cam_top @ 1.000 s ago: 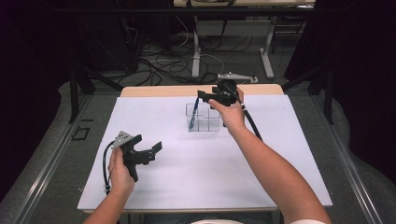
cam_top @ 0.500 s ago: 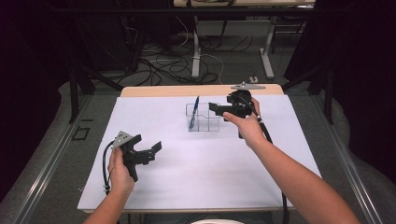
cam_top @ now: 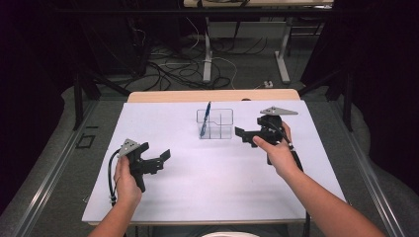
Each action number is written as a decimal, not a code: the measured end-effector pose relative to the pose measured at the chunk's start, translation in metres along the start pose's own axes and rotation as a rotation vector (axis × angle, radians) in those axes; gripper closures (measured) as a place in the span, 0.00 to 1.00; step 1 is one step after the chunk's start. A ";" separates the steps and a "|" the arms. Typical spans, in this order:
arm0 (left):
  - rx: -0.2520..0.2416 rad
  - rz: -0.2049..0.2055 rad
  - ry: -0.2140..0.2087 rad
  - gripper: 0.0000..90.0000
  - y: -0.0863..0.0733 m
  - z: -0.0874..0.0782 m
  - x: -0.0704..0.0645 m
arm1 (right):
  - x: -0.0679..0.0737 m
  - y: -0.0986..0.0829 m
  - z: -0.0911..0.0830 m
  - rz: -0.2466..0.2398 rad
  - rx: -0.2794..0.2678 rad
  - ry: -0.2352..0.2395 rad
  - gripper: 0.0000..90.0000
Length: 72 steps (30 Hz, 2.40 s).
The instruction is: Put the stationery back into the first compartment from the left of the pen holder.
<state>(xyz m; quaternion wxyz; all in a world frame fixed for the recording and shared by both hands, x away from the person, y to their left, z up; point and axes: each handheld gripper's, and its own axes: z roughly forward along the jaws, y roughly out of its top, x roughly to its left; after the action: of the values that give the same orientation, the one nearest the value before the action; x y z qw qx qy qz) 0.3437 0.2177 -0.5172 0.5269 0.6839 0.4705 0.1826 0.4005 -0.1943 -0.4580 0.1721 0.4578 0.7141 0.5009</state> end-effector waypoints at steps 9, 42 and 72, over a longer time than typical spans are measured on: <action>0.000 0.000 0.004 0.03 0.000 0.000 0.000 | -0.008 -0.026 -0.022 -0.044 0.008 -0.040 0.00; 0.010 0.013 0.003 0.03 0.000 0.000 0.000 | -0.071 -0.092 -0.052 -0.027 0.023 -0.246 0.00; 0.019 0.016 0.017 0.03 0.000 0.000 0.003 | -0.094 -0.104 -0.048 0.063 0.054 -0.294 0.00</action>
<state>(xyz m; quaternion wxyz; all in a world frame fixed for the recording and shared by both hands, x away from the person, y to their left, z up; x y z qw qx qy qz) 0.3451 0.2200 -0.5184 0.5149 0.6909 0.4714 0.1881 0.3656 -0.3067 -0.5472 0.2467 0.5526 0.6798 0.4142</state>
